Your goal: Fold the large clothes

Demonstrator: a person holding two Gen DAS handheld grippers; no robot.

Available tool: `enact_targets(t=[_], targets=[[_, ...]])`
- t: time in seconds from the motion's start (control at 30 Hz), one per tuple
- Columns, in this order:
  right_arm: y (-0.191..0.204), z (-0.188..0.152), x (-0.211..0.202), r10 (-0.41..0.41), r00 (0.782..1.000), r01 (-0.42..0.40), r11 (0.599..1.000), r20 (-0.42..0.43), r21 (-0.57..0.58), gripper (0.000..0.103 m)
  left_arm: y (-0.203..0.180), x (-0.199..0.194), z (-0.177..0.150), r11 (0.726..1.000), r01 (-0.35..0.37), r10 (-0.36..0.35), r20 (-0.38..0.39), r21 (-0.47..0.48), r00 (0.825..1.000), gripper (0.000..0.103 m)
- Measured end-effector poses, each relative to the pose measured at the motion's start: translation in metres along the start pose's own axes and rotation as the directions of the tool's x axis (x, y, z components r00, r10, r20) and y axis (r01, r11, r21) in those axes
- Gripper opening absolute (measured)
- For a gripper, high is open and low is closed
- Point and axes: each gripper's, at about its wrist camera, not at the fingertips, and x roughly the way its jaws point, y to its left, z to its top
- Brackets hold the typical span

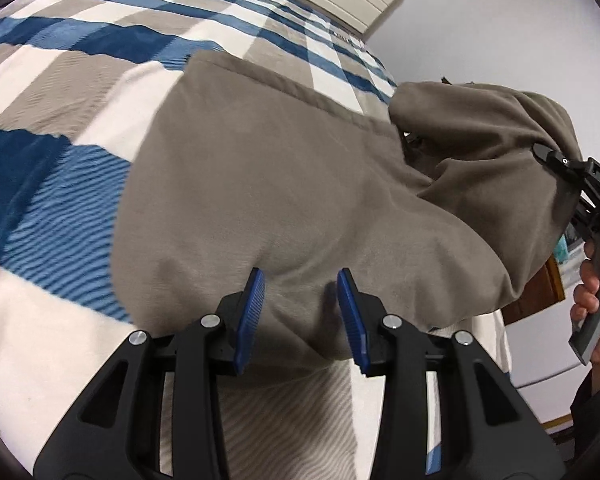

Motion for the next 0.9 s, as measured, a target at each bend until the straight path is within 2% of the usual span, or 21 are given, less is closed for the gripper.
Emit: enact_targets(t=[0.07, 0.17, 0.27, 0.37, 0.5, 0.57, 0.67, 0.77, 0.87, 0.9], targets=[[0.020, 0.006, 0.005, 0.012, 1.000, -0.013, 1.000, -0.017, -0.029, 0.021, 0.007, -0.006, 0.000, 1.000, 0.001, -0.001, 0.008, -0.016, 1.000, 0.039], [0.047, 0.009, 0.019, -0.013, 0.998, 0.008, 0.997, -0.063, -0.075, 0.021, 0.013, -0.009, -0.002, 1.000, -0.002, 0.003, 0.008, -0.028, 1.000, 0.039], [0.047, 0.003, 0.038, -0.075, 0.988, 0.064, 0.994, -0.137, -0.084, 0.021, 0.018, -0.009, -0.005, 0.999, 0.001, -0.001, 0.003, -0.042, 1.000, 0.039], [-0.001, -0.019, 0.043, -0.116, 0.979, 0.122, 0.992, -0.171, 0.029, 0.022, 0.026, -0.008, -0.006, 0.996, -0.066, 0.066, 0.000, -0.053, 0.998, 0.042], [-0.071, -0.052, 0.024, -0.114, 0.983, 0.140, 0.971, -0.141, 0.193, 0.022, 0.030, -0.008, -0.007, 0.996, -0.038, 0.037, -0.007, -0.082, 0.999, 0.042], [-0.104, -0.065, 0.011, -0.109, 0.988, 0.137, 0.950, -0.114, 0.280, 0.022, 0.024, -0.008, -0.007, 0.997, -0.051, 0.051, -0.001, -0.059, 0.999, 0.042], [-0.164, -0.086, -0.010, -0.114, 0.991, 0.134, 0.890, -0.073, 0.436, 0.022, 0.023, -0.007, -0.005, 0.996, -0.056, 0.057, 0.011, -0.067, 0.998, 0.042], [-0.204, -0.109, -0.012, -0.099, 0.991, 0.131, 0.838, -0.089, 0.530, 0.022, 0.018, -0.006, -0.004, 0.996, -0.044, 0.046, 0.037, -0.072, 0.998, 0.042], [-0.236, -0.139, -0.002, -0.066, 0.990, 0.126, 0.808, -0.124, 0.575, 0.030, 0.004, -0.008, -0.001, 0.999, -0.035, 0.037, 0.074, -0.031, 0.997, 0.042], [-0.240, -0.143, -0.001, -0.056, 0.991, 0.117, 0.808, -0.123, 0.577, 0.036, 0.001, -0.008, 0.000, 0.999, -0.030, 0.031, 0.084, -0.016, 0.996, 0.042]])
